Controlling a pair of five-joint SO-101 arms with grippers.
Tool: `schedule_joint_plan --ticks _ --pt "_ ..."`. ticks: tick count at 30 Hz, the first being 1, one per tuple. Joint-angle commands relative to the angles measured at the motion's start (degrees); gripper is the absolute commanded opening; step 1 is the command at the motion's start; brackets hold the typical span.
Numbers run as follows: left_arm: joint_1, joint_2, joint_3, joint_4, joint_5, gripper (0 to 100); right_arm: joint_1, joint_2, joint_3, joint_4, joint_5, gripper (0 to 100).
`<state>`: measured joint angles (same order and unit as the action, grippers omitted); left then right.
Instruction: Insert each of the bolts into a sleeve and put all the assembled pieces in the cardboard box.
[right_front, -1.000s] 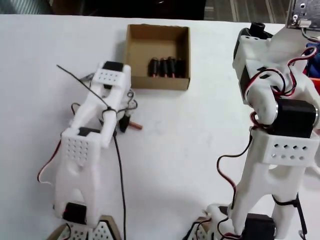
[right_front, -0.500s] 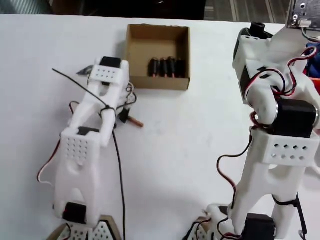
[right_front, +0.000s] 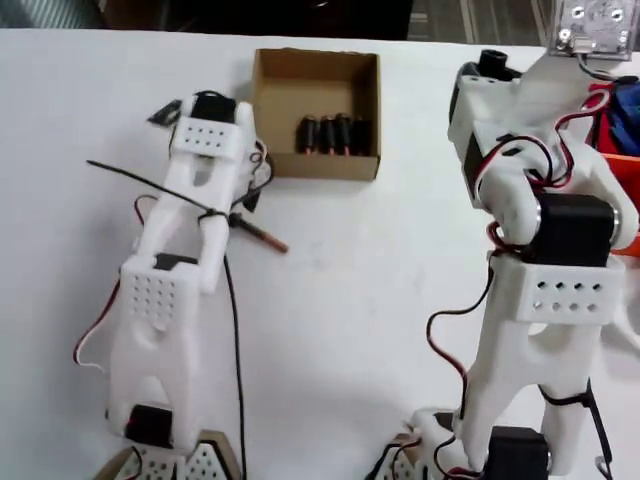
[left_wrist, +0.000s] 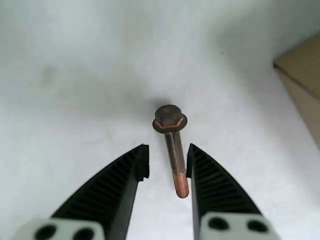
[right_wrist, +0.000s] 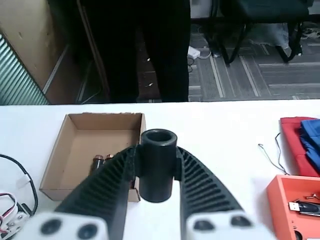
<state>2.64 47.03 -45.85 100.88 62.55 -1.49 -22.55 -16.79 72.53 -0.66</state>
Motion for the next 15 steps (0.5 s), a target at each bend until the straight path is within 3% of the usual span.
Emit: schedule_joint_plan --ticks 1,10,15 --pt "0.70 -0.26 1.10 -2.90 0.62 15 -0.84 -0.22 0.18 -1.98 -0.09 2.0" --pt "1.85 -0.26 6.64 -4.66 0.62 15 -0.57 -0.57 0.26 -2.24 -0.09 2.0" --pt "1.85 -0.26 12.53 -14.59 0.62 15 -0.48 -0.66 0.26 -2.24 -0.09 2.0"
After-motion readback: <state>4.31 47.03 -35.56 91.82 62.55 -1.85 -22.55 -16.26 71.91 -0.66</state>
